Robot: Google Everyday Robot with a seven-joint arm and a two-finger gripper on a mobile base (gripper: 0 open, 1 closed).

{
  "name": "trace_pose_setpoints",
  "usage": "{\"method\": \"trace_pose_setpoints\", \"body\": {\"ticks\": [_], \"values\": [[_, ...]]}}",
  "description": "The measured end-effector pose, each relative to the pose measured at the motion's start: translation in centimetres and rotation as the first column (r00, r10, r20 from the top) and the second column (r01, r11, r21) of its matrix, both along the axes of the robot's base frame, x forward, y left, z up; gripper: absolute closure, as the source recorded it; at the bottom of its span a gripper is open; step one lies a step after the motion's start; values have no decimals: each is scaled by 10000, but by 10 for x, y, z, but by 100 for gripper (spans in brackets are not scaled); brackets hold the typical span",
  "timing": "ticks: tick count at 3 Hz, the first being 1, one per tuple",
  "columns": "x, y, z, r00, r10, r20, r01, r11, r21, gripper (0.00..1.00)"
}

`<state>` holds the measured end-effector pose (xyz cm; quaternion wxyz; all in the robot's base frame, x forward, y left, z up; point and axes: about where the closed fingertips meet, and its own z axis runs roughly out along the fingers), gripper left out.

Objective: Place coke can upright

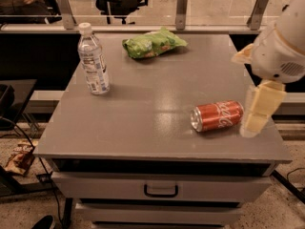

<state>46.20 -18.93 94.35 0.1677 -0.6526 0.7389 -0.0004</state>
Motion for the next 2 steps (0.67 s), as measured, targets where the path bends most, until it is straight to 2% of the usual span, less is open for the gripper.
{"method": "trace_pose_setpoints", "body": {"ticks": [1,2], "values": [[15,12,-31,9945,960,-415,-968,9952,-170,0],[27,18,-61,9825,1683,-795,-1726,9837,-509,0]]}}
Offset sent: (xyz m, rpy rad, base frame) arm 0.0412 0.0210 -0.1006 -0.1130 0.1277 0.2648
